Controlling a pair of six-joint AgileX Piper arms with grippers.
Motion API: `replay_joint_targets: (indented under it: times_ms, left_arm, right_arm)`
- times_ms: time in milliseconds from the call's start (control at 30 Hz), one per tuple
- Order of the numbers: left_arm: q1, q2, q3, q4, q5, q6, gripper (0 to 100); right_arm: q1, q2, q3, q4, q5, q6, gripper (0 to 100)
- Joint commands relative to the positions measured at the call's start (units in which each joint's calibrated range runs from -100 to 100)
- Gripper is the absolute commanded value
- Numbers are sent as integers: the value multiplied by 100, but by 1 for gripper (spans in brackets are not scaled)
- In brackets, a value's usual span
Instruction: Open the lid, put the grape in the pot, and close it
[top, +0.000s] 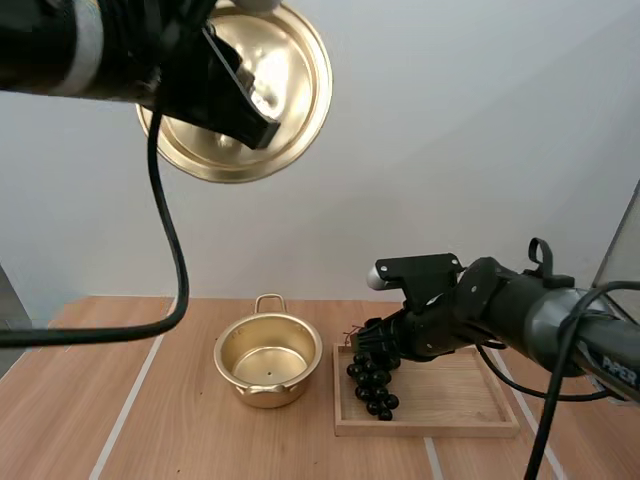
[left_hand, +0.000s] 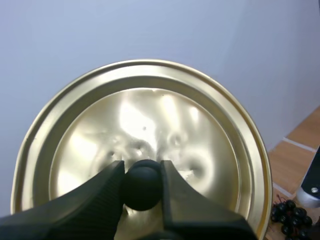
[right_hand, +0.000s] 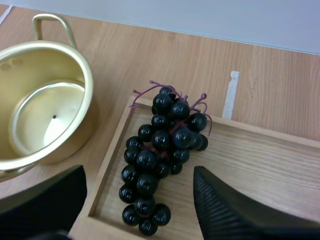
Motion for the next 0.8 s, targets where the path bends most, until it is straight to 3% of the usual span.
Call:
replay_joint_targets:
  times_ms: [0,433,767]
  left_arm:
    - [-23,-731,-513,41,360,-73,0]
    - [-23,-1010,-613,158,911,-73,0]
    - [-23,-1010,-613,210,1028,-73,0]
  right_arm:
    - [-10,781,-28,60,-1328,-159,100]
    - [178,2545,-1152,60,-1603,-159,100]
    - [178,3533,-1262,-110,-2253,-159,100]
